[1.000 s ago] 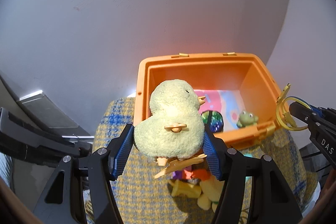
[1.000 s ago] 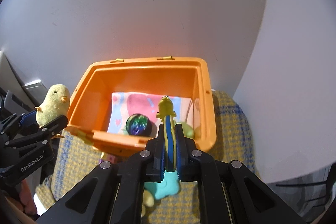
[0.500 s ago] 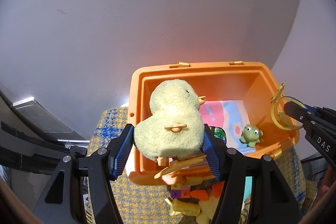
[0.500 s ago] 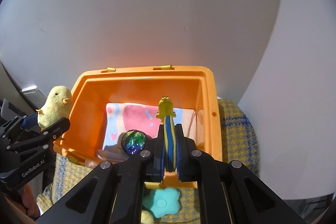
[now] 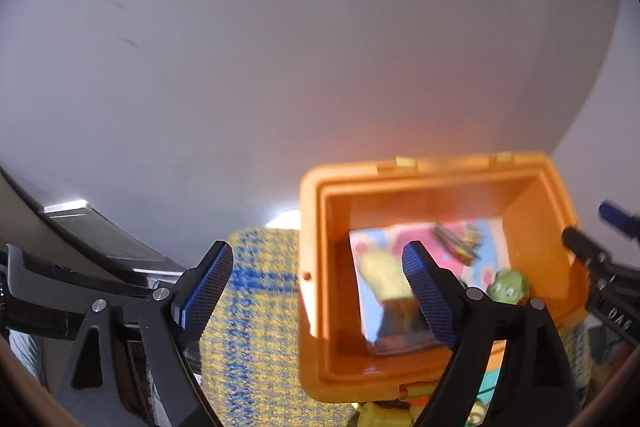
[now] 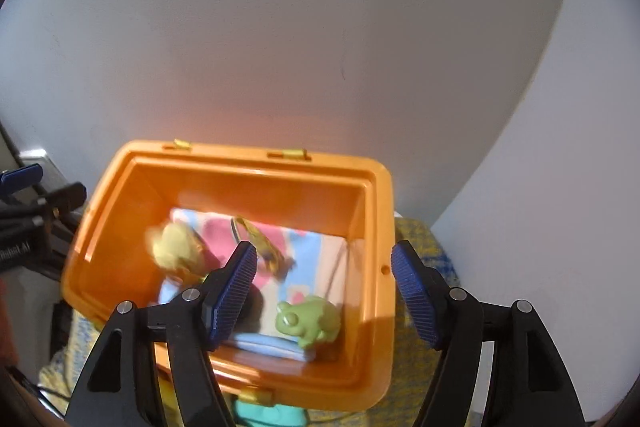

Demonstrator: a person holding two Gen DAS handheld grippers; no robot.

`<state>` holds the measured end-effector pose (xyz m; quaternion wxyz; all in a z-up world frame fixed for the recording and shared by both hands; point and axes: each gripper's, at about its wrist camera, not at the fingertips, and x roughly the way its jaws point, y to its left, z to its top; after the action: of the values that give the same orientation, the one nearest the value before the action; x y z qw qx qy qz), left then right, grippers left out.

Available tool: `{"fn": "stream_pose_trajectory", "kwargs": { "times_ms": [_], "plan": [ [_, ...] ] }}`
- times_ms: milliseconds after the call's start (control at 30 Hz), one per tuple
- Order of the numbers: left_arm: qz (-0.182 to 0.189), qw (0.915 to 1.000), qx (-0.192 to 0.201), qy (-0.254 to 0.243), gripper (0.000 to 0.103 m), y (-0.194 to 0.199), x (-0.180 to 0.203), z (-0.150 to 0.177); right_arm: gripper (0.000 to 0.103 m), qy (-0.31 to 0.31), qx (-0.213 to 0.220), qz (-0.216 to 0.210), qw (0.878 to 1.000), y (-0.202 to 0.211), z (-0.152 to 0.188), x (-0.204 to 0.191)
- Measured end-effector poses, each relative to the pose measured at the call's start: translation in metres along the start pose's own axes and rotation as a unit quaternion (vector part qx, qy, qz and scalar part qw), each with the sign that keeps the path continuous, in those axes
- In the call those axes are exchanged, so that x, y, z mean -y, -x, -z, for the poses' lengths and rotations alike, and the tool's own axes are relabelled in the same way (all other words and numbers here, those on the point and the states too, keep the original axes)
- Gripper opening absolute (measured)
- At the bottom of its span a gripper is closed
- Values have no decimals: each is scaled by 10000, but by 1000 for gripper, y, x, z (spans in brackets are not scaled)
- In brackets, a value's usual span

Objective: Organize objects
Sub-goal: 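Lower the chick and teether into the orange basket and open both tools, then withdraw both tools from the basket toward the remaining toys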

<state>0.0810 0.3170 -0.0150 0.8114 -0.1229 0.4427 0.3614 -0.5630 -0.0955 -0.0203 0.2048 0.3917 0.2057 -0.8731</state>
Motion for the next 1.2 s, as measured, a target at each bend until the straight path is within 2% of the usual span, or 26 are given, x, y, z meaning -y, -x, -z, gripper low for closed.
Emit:
{"fn": "stream_pose_trajectory", "kwargs": {
  "times_ms": [67, 233, 333, 567, 767, 833, 1100, 1200],
  "plan": [
    [-43, 9999, 105, -13, 92, 10, -1, 0, 71, -45, -8, -37, 10000, 4, -1, 0],
    [53, 9999, 80, -100, 92, 23, 4, 15, 75, -149, 65, -59, 9999, 26, 3, -2],
    [126, 9997, 47, -193, 92, 32, 7, 22, 84, -211, 208, 15, 9996, 47, 9, 0],
    [214, 9992, 147, -309, 93, 63, 12, 47, 85, -317, 283, 30, 9991, 76, 29, 4],
    [197, 9989, 261, -349, 102, 85, 14, 71, 86, -433, 258, -19, 9987, 90, 55, 8],
    [215, 9987, 278, -357, 103, 89, 14, 80, 89, -506, 239, -62, 9984, 94, 69, 10],
    [263, 9974, 274, -611, 103, 92, 28, 130, 90, -626, -44, -100, 9980, 85, 121, 14],
    [312, 9979, 253, -517, 103, 85, 27, 143, 90, -665, -25, -91, 9977, 85, 132, 17]
  ]
}}
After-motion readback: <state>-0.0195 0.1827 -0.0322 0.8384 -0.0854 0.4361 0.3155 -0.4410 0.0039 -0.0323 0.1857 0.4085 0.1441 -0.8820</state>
